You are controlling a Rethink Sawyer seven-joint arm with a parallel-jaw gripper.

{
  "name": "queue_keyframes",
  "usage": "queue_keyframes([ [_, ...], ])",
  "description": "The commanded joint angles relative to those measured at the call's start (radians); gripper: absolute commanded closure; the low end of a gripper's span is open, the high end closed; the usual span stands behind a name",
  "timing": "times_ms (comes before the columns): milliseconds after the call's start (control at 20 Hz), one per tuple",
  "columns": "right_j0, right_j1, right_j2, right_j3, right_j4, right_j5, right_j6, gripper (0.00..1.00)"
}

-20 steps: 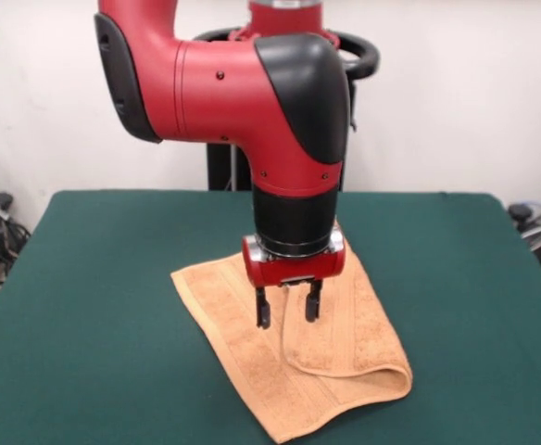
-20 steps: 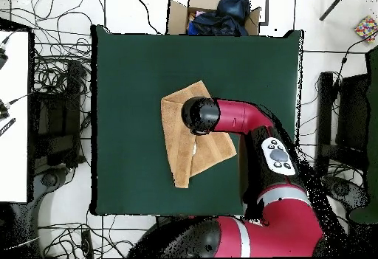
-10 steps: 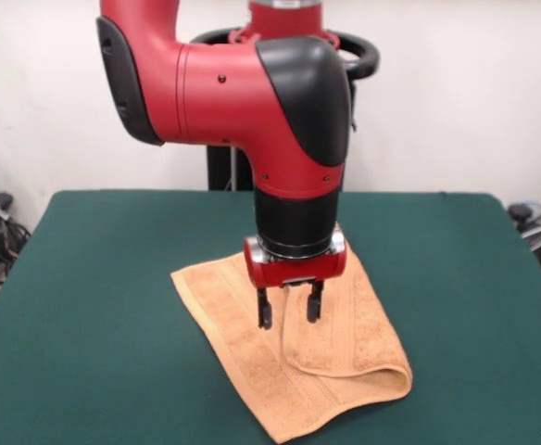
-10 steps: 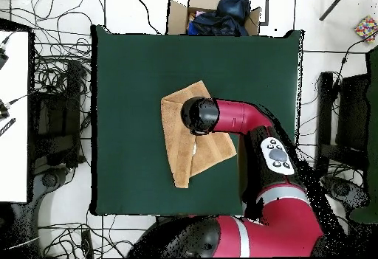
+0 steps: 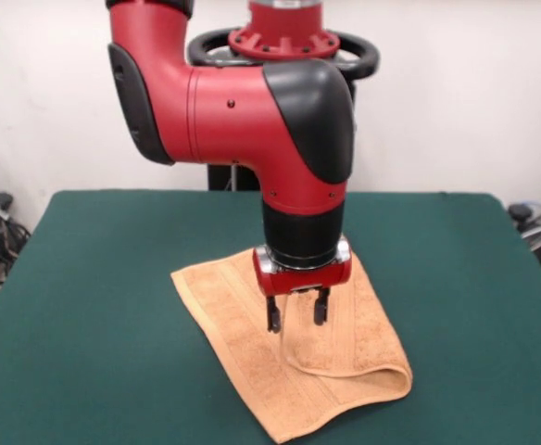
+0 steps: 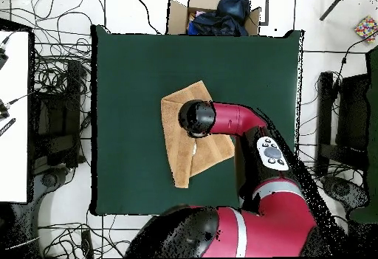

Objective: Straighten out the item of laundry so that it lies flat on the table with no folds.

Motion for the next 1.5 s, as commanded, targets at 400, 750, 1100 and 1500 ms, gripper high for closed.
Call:
queue_keyframes([
  [400,0.025,0.041,0.028,0.007,-0.039,-0.045,0.077,0.00],
  [750,0.019,0.019,0.033,0.008,-0.036,-0.020,0.062,0.00],
  [1100,0.005,-0.032,0.037,0.025,-0.029,0.042,0.032,0.00],
  [1500,-0.015,-0.062,0.047,0.038,-0.024,0.073,0.011,0.00],
])
